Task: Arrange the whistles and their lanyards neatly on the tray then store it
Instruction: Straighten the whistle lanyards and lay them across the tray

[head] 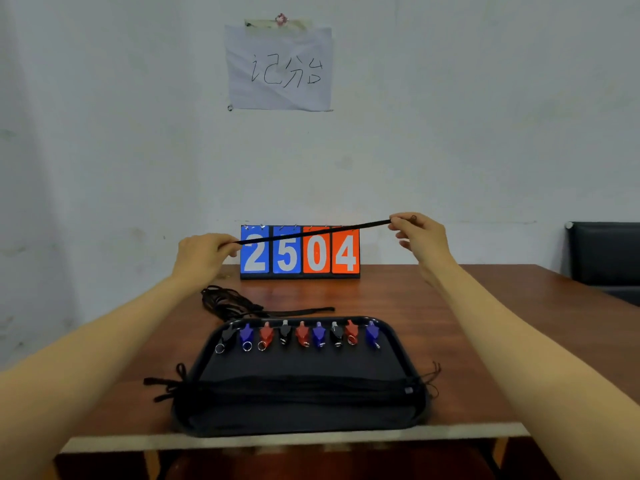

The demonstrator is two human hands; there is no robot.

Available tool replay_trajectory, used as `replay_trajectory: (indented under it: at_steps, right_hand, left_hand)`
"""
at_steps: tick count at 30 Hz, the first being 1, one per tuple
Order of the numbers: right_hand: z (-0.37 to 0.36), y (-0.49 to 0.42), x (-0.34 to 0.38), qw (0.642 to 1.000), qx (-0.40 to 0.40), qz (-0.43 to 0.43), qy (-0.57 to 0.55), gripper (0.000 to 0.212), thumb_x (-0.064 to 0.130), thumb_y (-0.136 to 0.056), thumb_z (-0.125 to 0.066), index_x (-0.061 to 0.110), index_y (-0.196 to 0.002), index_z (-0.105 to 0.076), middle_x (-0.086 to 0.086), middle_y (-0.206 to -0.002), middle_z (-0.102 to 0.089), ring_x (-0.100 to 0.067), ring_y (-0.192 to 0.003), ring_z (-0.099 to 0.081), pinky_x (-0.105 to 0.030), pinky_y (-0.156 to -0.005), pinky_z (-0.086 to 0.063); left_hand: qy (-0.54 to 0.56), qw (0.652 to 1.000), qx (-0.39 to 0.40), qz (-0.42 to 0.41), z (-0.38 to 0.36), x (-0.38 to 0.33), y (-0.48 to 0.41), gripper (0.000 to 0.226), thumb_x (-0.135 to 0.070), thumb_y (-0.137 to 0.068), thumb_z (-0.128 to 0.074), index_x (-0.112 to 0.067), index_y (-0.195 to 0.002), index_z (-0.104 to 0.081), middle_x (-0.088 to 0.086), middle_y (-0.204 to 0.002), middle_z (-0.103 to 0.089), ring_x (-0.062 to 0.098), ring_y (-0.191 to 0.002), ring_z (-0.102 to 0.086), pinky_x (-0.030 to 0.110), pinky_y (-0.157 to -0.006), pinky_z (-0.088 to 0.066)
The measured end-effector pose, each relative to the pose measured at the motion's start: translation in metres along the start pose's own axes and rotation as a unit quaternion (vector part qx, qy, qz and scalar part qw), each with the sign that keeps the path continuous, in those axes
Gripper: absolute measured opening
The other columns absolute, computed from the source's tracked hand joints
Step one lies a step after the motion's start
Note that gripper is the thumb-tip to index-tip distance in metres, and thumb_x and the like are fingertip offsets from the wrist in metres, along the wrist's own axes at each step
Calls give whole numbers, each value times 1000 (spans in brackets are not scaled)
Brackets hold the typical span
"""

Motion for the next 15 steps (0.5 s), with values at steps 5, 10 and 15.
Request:
replay_trajectory:
  at_steps: [5, 10, 15]
  right_hand:
    - [17, 28, -26, 995, 55, -53, 71, 14, 19, -91, -58, 19, -100, -69, 3, -93, -67, -11, -86, -55, -22, -71, -45]
    - [33, 61, -55, 981, 89, -113, 130, 15, 21, -95, -52, 22, -96, -67, 6, -87, -66, -13, -90, -54, -26, -76, -43]
    - [44, 96, -66, 968, 105, -118, 195, 14, 14, -89, -61, 10, -97, -72, -2, -93, -67, -13, -83, -55, -18, -65, -42]
  left_hand:
    - [-60, 992, 109, -8, -3, 17, 35, 24, -24, -96, -50, -15, -108, -69, 5, -108, -69, 26, -105, -59, 37, -95, -37]
    - [-23, 978, 205, 19, 0, 42, 74, 21, -22, -94, -54, -19, -110, -67, 0, -105, -69, 22, -111, -57, 38, -100, -40]
    - [16, 978, 204, 41, 4, 54, 111, 10, -29, -87, -63, -23, -80, -60, -5, -77, -68, 19, -86, -61, 37, -86, -44]
Point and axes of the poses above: each hand's wrist, its own y-axis away from the middle knuckle, its own z-axis out of the back of the hand, x = y × z, the point moved 10 cm from there along -y, towards the middle knuckle
